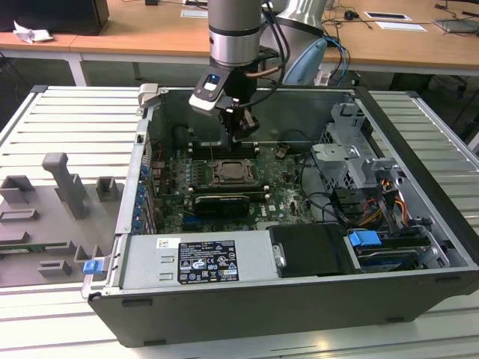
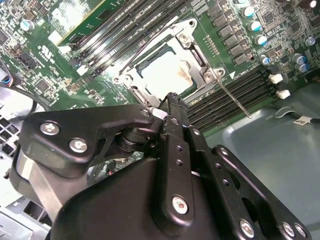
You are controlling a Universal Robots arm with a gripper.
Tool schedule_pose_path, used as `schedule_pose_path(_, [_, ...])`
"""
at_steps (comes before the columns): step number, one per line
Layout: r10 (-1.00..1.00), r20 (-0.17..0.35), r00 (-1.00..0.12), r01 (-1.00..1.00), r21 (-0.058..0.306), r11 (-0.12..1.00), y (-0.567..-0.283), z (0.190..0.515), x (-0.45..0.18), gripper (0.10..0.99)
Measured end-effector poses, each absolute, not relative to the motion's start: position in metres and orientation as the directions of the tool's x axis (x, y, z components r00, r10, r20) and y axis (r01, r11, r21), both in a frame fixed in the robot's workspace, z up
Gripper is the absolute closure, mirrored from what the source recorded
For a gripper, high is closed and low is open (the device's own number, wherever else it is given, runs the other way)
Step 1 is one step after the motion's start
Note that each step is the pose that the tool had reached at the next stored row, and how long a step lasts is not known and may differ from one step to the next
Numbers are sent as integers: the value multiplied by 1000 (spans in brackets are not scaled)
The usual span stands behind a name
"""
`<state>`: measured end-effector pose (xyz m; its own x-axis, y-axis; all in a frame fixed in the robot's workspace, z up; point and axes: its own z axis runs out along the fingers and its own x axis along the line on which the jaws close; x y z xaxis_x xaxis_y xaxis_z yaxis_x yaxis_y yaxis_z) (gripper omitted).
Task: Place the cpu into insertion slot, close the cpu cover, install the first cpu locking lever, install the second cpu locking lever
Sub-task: 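Install the first cpu locking lever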
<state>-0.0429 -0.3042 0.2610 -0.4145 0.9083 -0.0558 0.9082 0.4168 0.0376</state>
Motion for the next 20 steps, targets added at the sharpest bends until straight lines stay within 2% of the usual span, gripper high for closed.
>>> schedule_pose_path(7, [892, -56, -448, 892, 38, 451, -308, 261, -43, 980])
schedule_pose_path(16, [800, -56, -597, 800, 38, 599, -309, 261, -43, 980])
schedule_pose_path(20, [779, -56, -625, 778, 38, 627, -309, 261, -42, 980])
